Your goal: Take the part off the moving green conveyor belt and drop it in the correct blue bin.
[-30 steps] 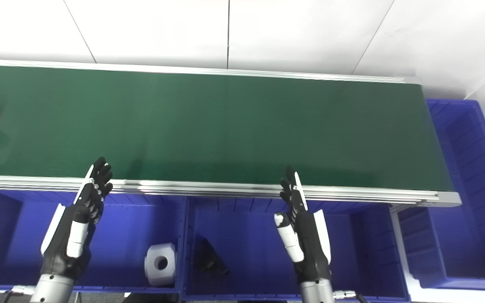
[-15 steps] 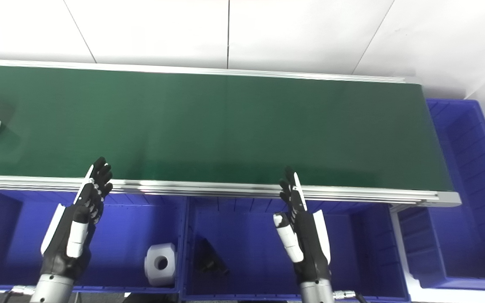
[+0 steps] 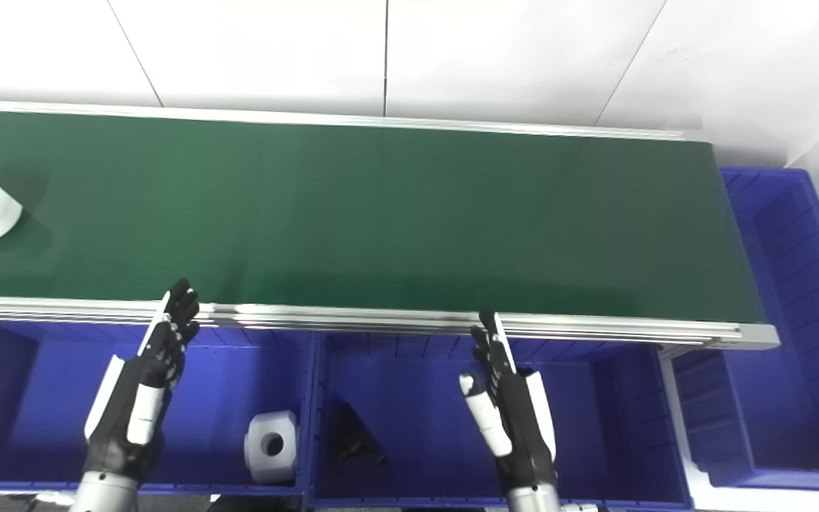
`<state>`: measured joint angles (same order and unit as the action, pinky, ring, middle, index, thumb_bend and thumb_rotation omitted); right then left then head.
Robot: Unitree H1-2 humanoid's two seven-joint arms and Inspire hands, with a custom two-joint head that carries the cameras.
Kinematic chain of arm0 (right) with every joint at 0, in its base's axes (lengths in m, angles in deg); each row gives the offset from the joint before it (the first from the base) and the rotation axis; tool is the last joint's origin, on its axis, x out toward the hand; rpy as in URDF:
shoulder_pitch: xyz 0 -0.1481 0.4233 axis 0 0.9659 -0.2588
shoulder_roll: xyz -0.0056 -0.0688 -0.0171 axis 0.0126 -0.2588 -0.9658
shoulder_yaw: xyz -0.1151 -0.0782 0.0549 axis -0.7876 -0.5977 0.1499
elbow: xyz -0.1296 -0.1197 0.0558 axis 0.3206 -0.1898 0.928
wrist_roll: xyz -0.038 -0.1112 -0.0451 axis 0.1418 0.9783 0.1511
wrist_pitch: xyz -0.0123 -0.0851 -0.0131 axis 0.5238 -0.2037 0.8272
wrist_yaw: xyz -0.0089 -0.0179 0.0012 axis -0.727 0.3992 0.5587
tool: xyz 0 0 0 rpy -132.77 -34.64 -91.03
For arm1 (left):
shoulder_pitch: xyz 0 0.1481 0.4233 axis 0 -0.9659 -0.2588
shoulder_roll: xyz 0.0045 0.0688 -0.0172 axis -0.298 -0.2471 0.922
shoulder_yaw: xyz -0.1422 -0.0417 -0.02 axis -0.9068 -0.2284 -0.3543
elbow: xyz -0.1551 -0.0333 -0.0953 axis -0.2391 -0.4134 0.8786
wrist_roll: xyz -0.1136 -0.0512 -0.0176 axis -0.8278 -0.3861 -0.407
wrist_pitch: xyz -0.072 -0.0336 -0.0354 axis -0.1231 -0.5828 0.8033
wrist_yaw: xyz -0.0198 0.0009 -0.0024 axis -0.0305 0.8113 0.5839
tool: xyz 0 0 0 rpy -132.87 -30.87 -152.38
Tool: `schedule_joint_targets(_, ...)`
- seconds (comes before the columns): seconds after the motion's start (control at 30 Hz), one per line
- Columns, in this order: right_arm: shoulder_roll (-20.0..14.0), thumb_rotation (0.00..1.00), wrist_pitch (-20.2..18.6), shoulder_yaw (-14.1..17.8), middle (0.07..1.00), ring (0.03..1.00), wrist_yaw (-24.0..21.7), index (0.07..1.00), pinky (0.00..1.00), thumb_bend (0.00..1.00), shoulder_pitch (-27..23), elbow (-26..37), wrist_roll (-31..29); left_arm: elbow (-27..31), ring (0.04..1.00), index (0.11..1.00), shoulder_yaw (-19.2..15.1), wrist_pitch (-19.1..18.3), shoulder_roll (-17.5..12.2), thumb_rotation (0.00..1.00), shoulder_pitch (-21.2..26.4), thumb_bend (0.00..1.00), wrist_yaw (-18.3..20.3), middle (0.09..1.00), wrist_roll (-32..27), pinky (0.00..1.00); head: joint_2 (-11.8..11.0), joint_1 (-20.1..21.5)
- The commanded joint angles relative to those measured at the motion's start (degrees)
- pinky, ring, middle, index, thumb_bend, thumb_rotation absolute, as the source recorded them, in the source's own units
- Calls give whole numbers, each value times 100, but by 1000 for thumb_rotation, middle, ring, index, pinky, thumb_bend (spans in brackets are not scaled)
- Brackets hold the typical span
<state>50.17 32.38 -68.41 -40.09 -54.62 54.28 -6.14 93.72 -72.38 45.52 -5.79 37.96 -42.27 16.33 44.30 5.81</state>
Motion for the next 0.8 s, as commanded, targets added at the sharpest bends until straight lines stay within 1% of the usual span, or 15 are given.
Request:
schedule_joint_targets(0.0,-80,938,523,48,1000,979,-37,1000,963,870,-18,-50,-105,-14,997,1000,45,395,60,992,-27,778,-102,1000,166,949,-152,-241)
schedule_joint_targets(0.03,-119,943,612,77,1000,977,-34,1000,959,868,-35,-136,-123,-83,990,1000,69,450,92,988,-17,790,-139,1000,251,939,-258,-404)
schedule_joint_targets(0.07,-144,946,676,95,1000,976,-30,1000,958,868,-47,-195,-133,-128,985,1000,85,488,111,987,-9,797,-166,998,306,933,-258,-404)
schedule_joint_targets(0.1,-179,947,753,123,1000,976,-37,1000,958,869,-67,-280,-179,-186,983,1000,111,512,143,986,-2,801,-192,997,367,930,-393,-600)
schedule_joint_targets(0.13,-204,950,810,144,1000,976,-45,1000,965,876,-83,-344,-217,-231,977,1000,130,533,169,976,5,815,-213,993,410,922,-412,-625)
schedule_joint_targets(0.17,-236,953,879,172,1000,978,-50,1000,967,880,-108,-431,-242,-282,973,1000,155,545,204,973,16,817,-233,991,472,916,-534,-770)
schedule_joint_targets(0.2,-260,957,933,193,1000,981,-54,1000,969,885,-128,-498,-260,-323,969,1000,175,557,229,973,26,814,-252,988,519,907,-554,-792)
schedule_joint_targets(0.3,-344,972,1128,246,1000,987,-87,1000,980,879,-213,-738,-321,-449,950,1000,246,579,312,957,69,785,-329,972,649,874,-787,-1023)
schedule_joint_targets(0.4,-437,980,1325,296,1000,998,-167,1000,996,862,-303,-979,-422,-586,948,1000,310,610,381,931,131,751,-353,966,683,869,-934,-1199)
schedule_joint_targets(0.5,-514,972,1444,334,1000,1000,-255,1000,1000,869,-360,-1133,-557,-681,942,1000,367,637,435,912,180,740,-409,958,762,859,-992,-1396)
schedule_joint_targets(0.53,-543,970,1487,349,1000,1000,-296,1000,1000,867,-379,-1175,-620,-709,938,1000,392,640,453,908,195,745,-436,955,815,851,-1023,-1542)
schedule_joint_targets(0.57,-563,961,1532,359,1000,1000,-327,1000,1000,851,-394,-1213,-658,-728,931,1000,412,639,457,906,207,758,-452,950,844,838,-1023,-1542)
schedule_joint_targets(0.63,-599,956,1595,386,1000,1000,-388,1000,1000,834,-428,-1289,-739,-791,919,1000,446,686,478,893,237,777,-493,940,878,822,-1059,-1679)
schedule_joint_targets(0.67,-613,959,1606,405,1000,1000,-410,1000,1000,833,-441,-1319,-761,-828,914,1000,467,719,488,884,252,780,-514,936,892,807,-1086,-1772)
schedule_joint_targets(0.77,-639,977,1598,460,1000,1000,-433,1000,1000,847,-462,-1373,-715,-917,909,1000,513,791,513,856,280,771,-567,930,864,780,-1118,-1861)
